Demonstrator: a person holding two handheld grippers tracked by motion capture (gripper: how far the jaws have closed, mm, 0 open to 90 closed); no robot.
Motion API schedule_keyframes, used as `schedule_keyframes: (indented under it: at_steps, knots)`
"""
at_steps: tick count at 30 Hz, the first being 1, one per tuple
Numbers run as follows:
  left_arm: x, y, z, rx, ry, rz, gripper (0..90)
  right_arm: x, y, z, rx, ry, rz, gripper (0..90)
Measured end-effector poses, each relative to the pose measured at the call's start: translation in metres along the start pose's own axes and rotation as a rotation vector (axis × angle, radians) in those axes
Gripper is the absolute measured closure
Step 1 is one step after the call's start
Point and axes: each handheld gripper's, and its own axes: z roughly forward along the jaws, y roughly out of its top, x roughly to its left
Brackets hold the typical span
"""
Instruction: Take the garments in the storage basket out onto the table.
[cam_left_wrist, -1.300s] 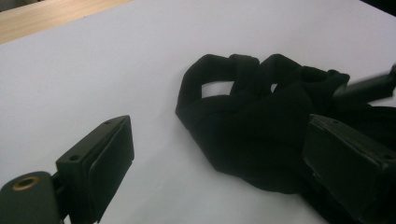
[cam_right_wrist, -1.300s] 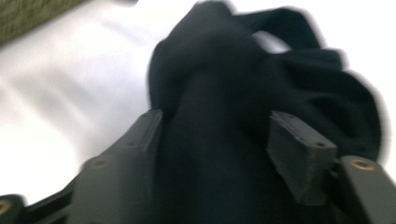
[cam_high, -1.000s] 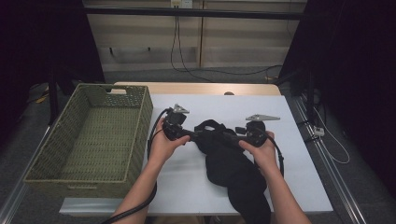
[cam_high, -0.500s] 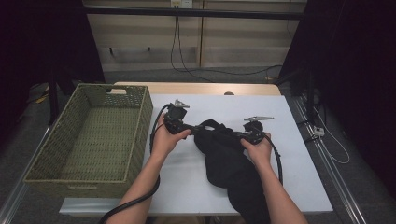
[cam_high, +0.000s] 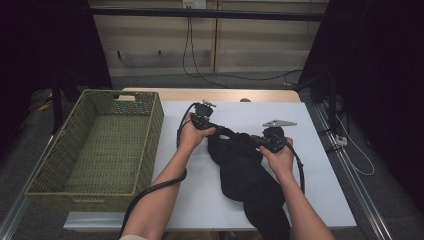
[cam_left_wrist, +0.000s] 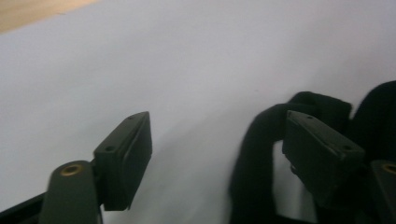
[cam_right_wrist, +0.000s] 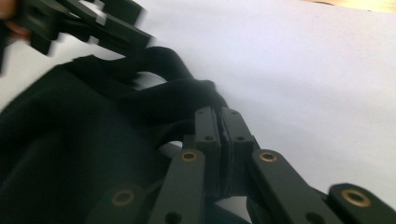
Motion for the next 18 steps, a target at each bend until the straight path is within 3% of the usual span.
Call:
schedule_keyframes:
  at_steps: [3, 5, 7, 8, 10, 14, 18]
  knots:
    - [-0.005, -0.003, 0.01, 0.055, -0.01, 0.017, 42.5, 0.004, 0.001, 0.0, 0.003, 0.008, -0.021, 86.2]
    - [-0.008, -0.003, 0.009, 0.06, 0.011, 0.045, 54.2, 0.005, 0.0, -0.001, 0.009, 0.016, -0.023, 86.2]
    - [-0.009, 0.001, 0.006, 0.102, -0.019, 0.026, 73.0, 0.005, 0.0, -0.002, 0.009, 0.026, -0.015, 86.4]
    - [-0.01, 0.002, 0.004, 0.098, -0.003, 0.02, 78.2, 0.005, 0.001, -0.003, 0.01, 0.025, -0.021, 86.5]
    - [-0.005, 0.005, -0.005, 0.066, 0.014, -0.006, 83.7, 0.005, 0.002, -0.004, 0.013, 0.026, -0.034, 86.8]
    - [0.009, 0.02, -0.039, -0.046, 0.065, -0.059, 85.0, -0.004, 0.008, -0.016, 0.003, -0.02, -0.055, 87.3]
    - [0.022, 0.036, -0.079, -0.155, 0.11, -0.076, 85.2, -0.023, 0.025, -0.035, -0.066, -0.088, -0.049, 87.5]
